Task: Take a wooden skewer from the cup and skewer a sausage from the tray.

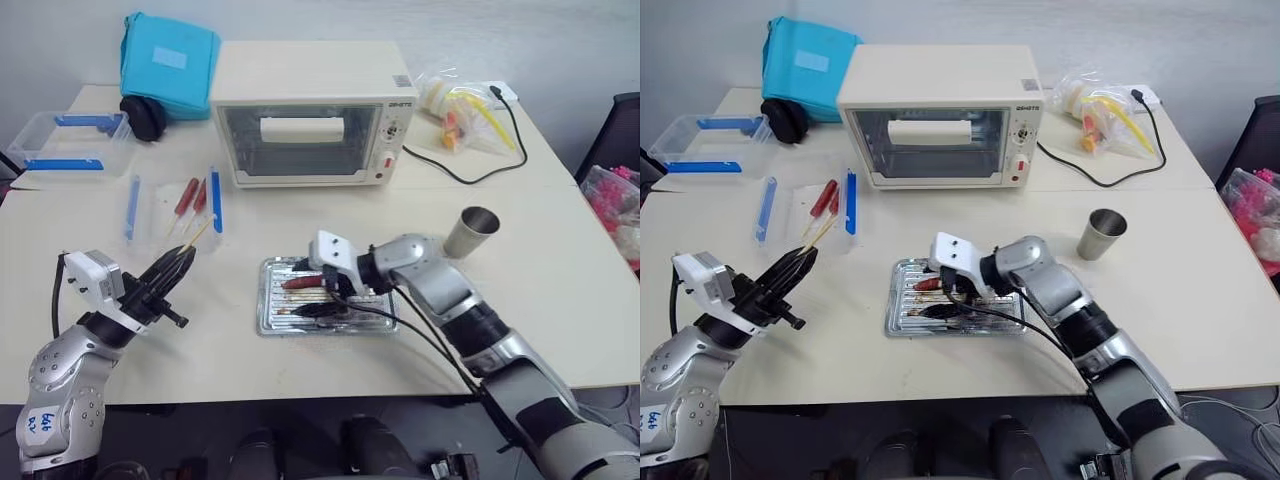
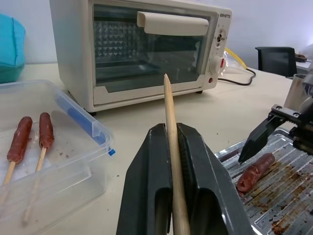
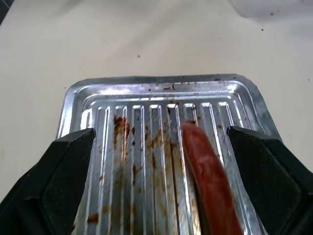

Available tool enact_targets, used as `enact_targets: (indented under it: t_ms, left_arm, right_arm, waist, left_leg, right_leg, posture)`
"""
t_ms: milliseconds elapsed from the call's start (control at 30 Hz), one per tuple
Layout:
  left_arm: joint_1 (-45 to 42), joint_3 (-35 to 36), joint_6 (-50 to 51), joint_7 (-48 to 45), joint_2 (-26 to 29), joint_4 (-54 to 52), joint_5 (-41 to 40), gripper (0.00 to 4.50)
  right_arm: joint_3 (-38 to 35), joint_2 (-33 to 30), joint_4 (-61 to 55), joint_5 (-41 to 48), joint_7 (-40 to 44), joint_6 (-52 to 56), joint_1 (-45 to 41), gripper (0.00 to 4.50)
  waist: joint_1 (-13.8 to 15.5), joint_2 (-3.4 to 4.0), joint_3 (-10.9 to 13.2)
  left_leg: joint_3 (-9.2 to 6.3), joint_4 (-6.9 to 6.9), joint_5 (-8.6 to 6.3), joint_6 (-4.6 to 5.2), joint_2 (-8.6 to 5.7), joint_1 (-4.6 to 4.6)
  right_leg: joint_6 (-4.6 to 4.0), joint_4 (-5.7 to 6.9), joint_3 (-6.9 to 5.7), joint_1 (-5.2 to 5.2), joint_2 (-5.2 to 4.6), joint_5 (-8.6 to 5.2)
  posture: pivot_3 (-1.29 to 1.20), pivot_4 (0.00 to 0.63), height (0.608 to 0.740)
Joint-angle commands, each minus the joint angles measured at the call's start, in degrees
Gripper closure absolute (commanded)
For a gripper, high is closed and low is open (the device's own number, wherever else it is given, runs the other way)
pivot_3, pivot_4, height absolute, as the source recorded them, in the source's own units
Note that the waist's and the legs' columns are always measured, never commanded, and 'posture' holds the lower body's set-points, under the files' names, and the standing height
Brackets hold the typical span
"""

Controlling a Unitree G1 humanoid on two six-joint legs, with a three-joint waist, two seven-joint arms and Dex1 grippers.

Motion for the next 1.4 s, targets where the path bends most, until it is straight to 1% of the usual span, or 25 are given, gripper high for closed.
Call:
enact_targets:
  t_ms: [33, 67, 100, 167, 300, 367, 433, 767, 800, 833, 967, 1067, 1133, 1233, 1267, 1333, 1400]
  left_arm:
    - [0.61, 0.86, -0.23, 0.52, 0.08, -2.96, -0.96, 4.5]
    - [0.72, 0.89, -0.23, 0.58, 0.08, -3.04, -0.98, 4.5]
    - [0.8, 0.9, -0.24, 0.66, 0.06, -3.09, -0.99, 4.5]
    - [0.75, 0.85, -0.25, 0.71, 0.06, -3.02, -0.95, 4.5]
    - [0.12, 0.42, -0.35, 0.51, 0.12, -2.47, -0.78, 4.5]
    - [-0.33, 0.14, -0.38, 0.27, 0.23, -2.11, -0.71, 4.5]
    - [-0.77, -0.11, -0.38, -0.02, 0.36, -1.73, -0.65, 4.5]
    - [-2.11, -1.25, -0.18, -1.99, 1.0, -0.48, -0.24, 4.5]
    - [-2.21, -1.36, -0.15, -2.13, 1.03, -0.39, -0.21, 4.5]
    - [-2.27, -1.47, -0.09, -2.33, 1.11, -0.32, -0.22, 4.5]
    - [-2.63, -1.97, 0.08, -3.05, 1.52, 0.0, -0.18, 4.5]
    - [-2.74, -2.85, 0.64, -4.96, 2.7, 0.25, -0.22, 4.5]
    - [-2.22, -4.14, 2.06, -8.4, 4.82, -0.22, -1.07, 4.5]
    - [0.13, -6.11, 6.79, -15.41, 9.53, -2.9, -4.5, 4.5]
    - [0.36, -6.34, 7.55, -16.46, 10.34, -3.12, -5.13, 4.5]
    - [1.67, -8.26, 10.27, -21.64, 14.26, -4.52, -6.15, 4.5]
    - [1.89, -9.8, 12.06, -24.83, 16.8, -5.39, -6.64, 4.5]
  right_arm:
    - [-0.24, 1.0, 1.78, -1.96, -0.51, -1.61, -1.38, 0.03]
    - [-0.08, 1.05, 2.16, -2.34, 0.06, -1.77, -1.49, 0.03]
    - [0.1, 0.98, 2.27, -2.67, 0.65, -1.59, -1.44, 0.4]
    - [0.26, 0.83, 2.51, -3.39, 1.36, -1.66, -1.28, 0.91]
    - [-0.08, 0.83, 3.02, -4.38, 1.84, -1.77, -1.06, 2.22]
    - [-0.4, 0.88, 2.98, -4.61, 1.79, -1.62, -1.03, 2.98]
    - [-0.57, 0.88, 2.92, -4.78, 1.63, -1.35, -1.06, 3.59]
    - [-1.02, 0.24, 2.04, -4.34, 2.66, -1.04, -0.3, 3.59]
    - [-1.17, 0.28, 2.02, -4.2, 2.74, -1.08, -0.28, 3.95]
    - [-1.3, 0.32, 1.98, -4.27, 2.63, -1.26, -0.25, 4.05]
    - [-2.53, 0.56, 0.66, -3.51, 2.49, -0.71, -0.17, 4.05]
    - [-3.44, -0.71, -1.69, -2.86, 3.63, -0.09, 0.2, 4.05]
    - [-5.15, -2.52, -5.76, -0.79, 5.13, 1.88, 0.79, 4.05]
    - [-7.08, -6.53, -12.78, 3.67, 10.61, 2.15, 2.07, 4.05]
    - [-7.25, -7.19, -13.78, 4.46, 11.41, 2.31, 2.22, 4.05]
    - [-8.23, -9.93, -16.66, 7.01, 14.86, 2.18, 2.76, 4.05]
    - [-8.58, -11.93, -18.01, 7.99, 16.4, 2.28, 2.81, 4.05]
  waist:
    - [0.05, 0.0, 0.0]
    - [0.06, 0.0, 0.0]
    - [0.05, 0.0, 0.0]
    - [0.01, 0.0, 0.0]
    - [-0.06, 0.0, 0.0]
    - [-0.05, 0.0, 0.0]
    - [-0.03, 0.0, 0.0]
    - [-0.02, 0.0, 0.0]
    - [-0.02, 0.0, 0.0]
    - [-0.02, 0.0, 0.0]
    - [-0.02, 0.0, 0.0]
    - [-0.02, 0.0, 0.0]
    - [-0.01, 0.0, 0.0]
    - [0.04, 0.0, 0.0]
    - [0.01, 0.0, 0.0]
    - [-0.02, -0.01, 0.01]
    - [0.01, 0.01, 0.02]
  left_leg:
    - [0.0, 0.0, 0.0, 0.0, -0.01, 0.0]
    - [0.0, -0.01, 0.0, 0.0, -0.03, 0.0]
    - [0.0, -0.01, 0.0, 0.01, -0.04, 0.0]
    - [0.0, -0.03, -0.01, 0.01, -0.05, -0.01]
    - [0.0, -0.05, -0.01, 0.01, -0.04, -0.01]
    - [0.0, -0.06, -0.01, 0.01, -0.04, 0.0]
    - [0.0, -0.06, -0.01, 0.01, -0.04, 0.0]
    - [0.0, -0.06, -0.01, 0.01, -0.05, 0.0]
    - [0.0, -0.06, -0.01, 0.01, -0.05, -0.01]
    - [0.0, -0.06, -0.01, 0.01, -0.05, 0.0]
    - [0.0, -0.07, -0.01, 0.01, -0.04, -0.01]
    - [0.0, -0.08, -0.01, 0.01, -0.04, -0.01]
    - [0.0, -0.1, -0.01, 0.01, -0.05, -0.02]
    - [-0.01, -0.15, -0.02, 0.01, -0.05, -0.09]
    - [-0.01, -0.18, -0.02, 0.02, -0.06, -0.1]
    - [-0.01, -0.19, -0.04, 0.04, -0.06, -0.1]
    - [-0.03, -0.21, -0.04, 0.03, -0.05, -0.09]
  right_leg:
    - [0.0, 0.01, -0.06, 0.0, -0.03, 0.0]
    - [-0.01, 0.0, -0.1, 0.0, -0.05, 0.0]
    - [-0.01, 0.0, -0.14, 0.0, -0.08, 0.0]
    - [-0.01, -0.01, -0.15, 0.0, -0.08, 0.0]
    - [-0.02, 0.0, -0.15, -0.02, -0.08, -0.01]
    - [-0.02, 0.0, -0.15, -0.02, -0.08, -0.01]
    - [-0.03, 0.0, -0.16, -0.02, -0.08, -0.02]
    - [-0.03, 0.0, -0.16, -0.02, -0.08, -0.02]
    - [-0.03, 0.0, -0.16, -0.02, -0.08, -0.02]
    - [-0.03, -0.01, -0.16, -0.02, -0.08, -0.02]
    - [-0.03, -0.01, -0.16, -0.02, -0.08, -0.02]
    - [-0.03, -0.02, -0.16, -0.02, -0.09, -0.02]
    - [-0.03, -0.03, -0.16, -0.03, -0.09, -0.02]
    - [-0.04, -0.09, -0.17, -0.08, -0.1, -0.02]
    - [-0.04, -0.09, -0.17, -0.08, -0.11, -0.02]
    - [-0.04, -0.15, -0.2, -0.08, -0.13, -0.02]
    - [-0.08, -0.18, -0.21, -0.08, -0.13, -0.04]
  posture:
    - [0.0, 0.15, 0.74]
    - [0.0, 0.15, 0.74]
    - [0.0, 0.15, 0.74]
    - [0.0, 0.15, 0.74]
    - [0.0, 0.15, 0.74]
    - [0.0, 0.15, 0.74]
    - [0.0, 0.15, 0.74]
    - [0.0, 0.15, 0.74]
    - [0.0, 0.15, 0.74]
    - [0.0, 0.15, 0.74]
    - [0.0, 0.15, 0.74]
    - [0.0, 0.15, 0.74]
    - [0.0, 0.15, 0.74]
    - [0.0, 0.15, 0.74]
    - [0.0, 0.15, 0.74]
    - [0.0, 0.15, 0.74]
    - [0.0, 0.15, 0.74]
